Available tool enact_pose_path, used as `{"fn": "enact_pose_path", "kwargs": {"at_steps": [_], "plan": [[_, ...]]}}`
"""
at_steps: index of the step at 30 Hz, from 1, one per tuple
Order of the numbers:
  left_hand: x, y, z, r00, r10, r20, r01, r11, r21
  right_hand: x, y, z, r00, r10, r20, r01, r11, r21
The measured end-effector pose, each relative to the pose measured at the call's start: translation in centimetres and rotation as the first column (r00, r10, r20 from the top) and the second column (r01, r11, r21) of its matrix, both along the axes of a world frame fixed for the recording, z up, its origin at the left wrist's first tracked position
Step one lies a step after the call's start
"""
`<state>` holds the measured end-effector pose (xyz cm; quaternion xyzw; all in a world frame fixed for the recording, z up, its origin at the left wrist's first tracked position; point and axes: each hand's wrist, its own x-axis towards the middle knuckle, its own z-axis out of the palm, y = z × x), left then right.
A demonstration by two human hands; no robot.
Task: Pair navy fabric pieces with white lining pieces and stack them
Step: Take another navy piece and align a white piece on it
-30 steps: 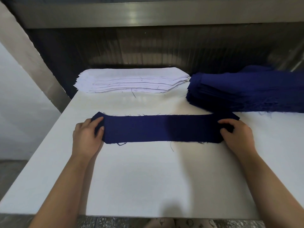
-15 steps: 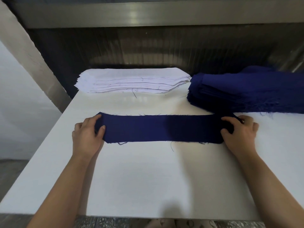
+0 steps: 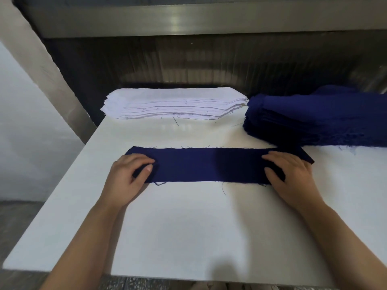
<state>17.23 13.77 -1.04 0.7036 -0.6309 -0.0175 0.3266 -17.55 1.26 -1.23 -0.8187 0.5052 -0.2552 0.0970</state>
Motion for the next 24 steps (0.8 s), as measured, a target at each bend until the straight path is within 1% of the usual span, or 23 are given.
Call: {"fn": "enact_pose_path", "kwargs": {"at_steps": [3,6,8,12,15,19,22,24], "plan": [[0.1,0.0,-0.2,0.999,-0.029,0.038,0.027,0.999,0.046,1.1,0.3,0.0,0.997,0.049,-0.055,-0.05,0.999,-0.013],[0.2,-0.2,-0.4,0.998,0.01,0.068,-0.017,0.995,0.094,2.3,0.3,-0.1,0.986,0.078,-0.147,-0.07,0.996,0.06],[0.4,-0.4,-0.5,0.995,0.049,0.087,-0.06,0.991,0.121,3.0,0.1,-0.3,0.977,0.087,-0.196,-0.068,0.993,0.098],[1.1,-1.3,-0.7,0.979,0.171,0.111,-0.187,0.969,0.162,5.5,-0.8,-0.2,0.974,0.096,-0.205,-0.07,0.989,0.132],[1.6,-2.9,-0.5,0.945,0.308,0.107,-0.325,0.922,0.212,7.7,-1.8,-0.2,0.973,0.107,-0.205,-0.079,0.986,0.144],[2.8,-5.4,0.2,0.88,0.456,0.133,-0.474,0.823,0.313,10.3,-3.1,-0.5,0.975,0.127,-0.185,-0.098,0.982,0.161],[4.1,-7.1,0.6,0.848,0.497,0.183,-0.527,0.755,0.391,11.8,-4.5,-0.5,0.974,0.152,-0.167,-0.126,0.979,0.157],[4.4,-8.0,0.6,0.842,0.49,0.226,-0.539,0.733,0.414,12.4,-5.7,-0.2,0.974,0.166,-0.152,-0.139,0.974,0.179]]}}
